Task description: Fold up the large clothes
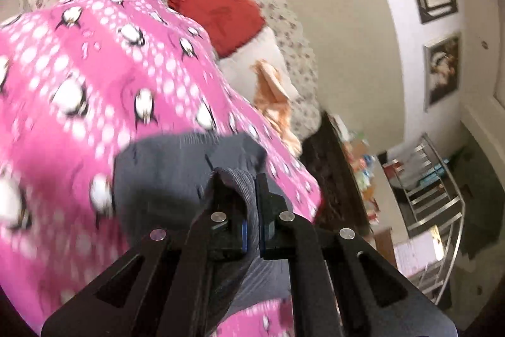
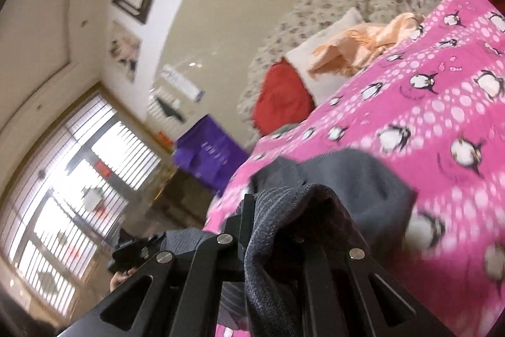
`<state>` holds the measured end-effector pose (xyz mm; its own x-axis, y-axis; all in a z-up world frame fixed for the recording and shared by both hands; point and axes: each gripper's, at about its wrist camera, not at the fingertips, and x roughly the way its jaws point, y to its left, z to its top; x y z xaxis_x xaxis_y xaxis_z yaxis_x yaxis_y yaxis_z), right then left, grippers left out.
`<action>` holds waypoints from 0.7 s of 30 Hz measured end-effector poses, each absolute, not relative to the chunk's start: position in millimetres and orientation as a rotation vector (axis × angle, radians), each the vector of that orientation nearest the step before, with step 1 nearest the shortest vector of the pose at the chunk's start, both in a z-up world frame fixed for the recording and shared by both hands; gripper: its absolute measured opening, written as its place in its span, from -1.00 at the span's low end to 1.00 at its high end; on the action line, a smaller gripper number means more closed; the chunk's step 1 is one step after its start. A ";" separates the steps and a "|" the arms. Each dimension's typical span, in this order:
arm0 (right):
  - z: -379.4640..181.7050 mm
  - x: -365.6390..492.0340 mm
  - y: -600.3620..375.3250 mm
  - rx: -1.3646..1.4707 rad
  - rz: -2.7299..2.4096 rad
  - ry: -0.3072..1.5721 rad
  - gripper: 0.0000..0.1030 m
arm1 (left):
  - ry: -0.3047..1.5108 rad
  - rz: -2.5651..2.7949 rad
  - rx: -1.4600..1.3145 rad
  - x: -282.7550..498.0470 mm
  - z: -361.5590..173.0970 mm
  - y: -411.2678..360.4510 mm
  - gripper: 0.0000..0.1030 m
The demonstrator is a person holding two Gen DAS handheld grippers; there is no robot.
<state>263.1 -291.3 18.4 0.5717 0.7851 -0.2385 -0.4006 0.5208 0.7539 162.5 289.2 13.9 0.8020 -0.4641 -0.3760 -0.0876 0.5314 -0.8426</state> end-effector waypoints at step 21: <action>-59.6 389.1 -251.4 0.741 0.619 1.005 -0.77 | 0.789 0.190 -0.777 175.7 -59.5 287.5 -0.93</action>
<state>389.1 -251.4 -59.6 0.4094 0.7529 -0.5153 -0.1216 0.6048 0.7871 175.7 287.5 -59.5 0.7042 -0.1232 -0.6992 -0.4279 0.7122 -0.5564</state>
